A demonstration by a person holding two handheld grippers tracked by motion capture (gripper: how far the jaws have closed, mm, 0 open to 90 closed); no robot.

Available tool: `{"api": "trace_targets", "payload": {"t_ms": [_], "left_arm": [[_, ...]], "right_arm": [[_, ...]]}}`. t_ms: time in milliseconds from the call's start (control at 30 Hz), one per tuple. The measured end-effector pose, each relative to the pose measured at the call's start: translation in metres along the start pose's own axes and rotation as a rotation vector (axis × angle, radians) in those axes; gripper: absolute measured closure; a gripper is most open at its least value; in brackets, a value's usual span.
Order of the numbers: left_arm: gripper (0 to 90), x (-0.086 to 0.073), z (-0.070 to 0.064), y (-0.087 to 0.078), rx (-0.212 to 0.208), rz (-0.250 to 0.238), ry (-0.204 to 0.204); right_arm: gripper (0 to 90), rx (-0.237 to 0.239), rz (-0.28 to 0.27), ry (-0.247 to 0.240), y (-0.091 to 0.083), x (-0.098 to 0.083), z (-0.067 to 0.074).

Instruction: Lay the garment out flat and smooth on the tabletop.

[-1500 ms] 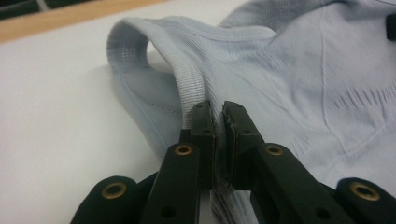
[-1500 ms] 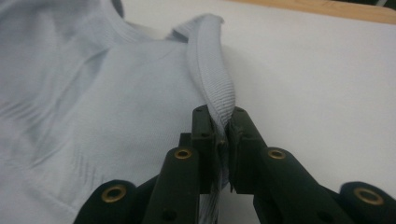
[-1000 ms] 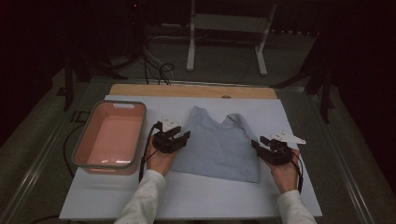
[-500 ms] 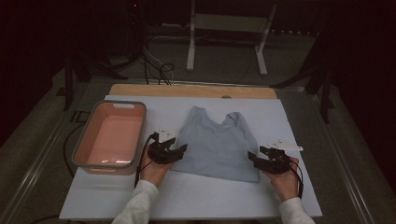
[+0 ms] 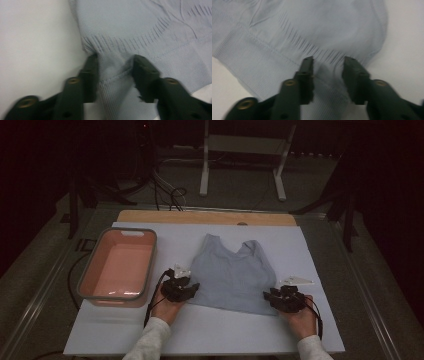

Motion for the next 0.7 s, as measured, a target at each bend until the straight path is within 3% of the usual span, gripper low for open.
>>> {"api": "trace_targets", "payload": {"t_ms": [100,300,333,400,500,600,700], "left_arm": [[80.0,0.001,-0.002,0.000,-0.006,0.011,0.014],[84.6,0.002,-0.005,-0.006,-0.009,0.004,0.035],[84.6,0.002,-0.005,-0.007,-0.008,0.001,0.034],[84.6,0.002,-0.005,-0.008,-0.008,-0.001,0.037],[84.6,0.001,-0.005,-0.008,-0.010,0.000,0.038],[84.6,0.002,-0.005,-0.008,-0.010,-0.001,0.036],[84.6,0.002,-0.005,-0.009,-0.012,-0.005,0.033]], "right_arm": [[87.7,0.012,0.028,-0.017,0.003,-0.002,0.002],[89.9,0.028,0.026,-0.054,-0.002,-0.001,0.008],[89.5,0.032,0.027,-0.057,-0.003,-0.001,0.008],[68.0,0.035,0.013,-0.048,-0.003,-0.001,0.008],[52.2,0.022,0.013,-0.047,-0.004,-0.003,0.007],[52.3,0.036,0.035,-0.065,-0.002,-0.008,0.011],[66.7,-0.002,0.068,-0.110,0.004,-0.013,0.014]]}}
Point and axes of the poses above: each handheld gripper's, and its own axes: y roughly forward along the jaws, x roughly out of its top, z roughly to its left, the point moved 5 cm from there along y, roughly forward along the jaws
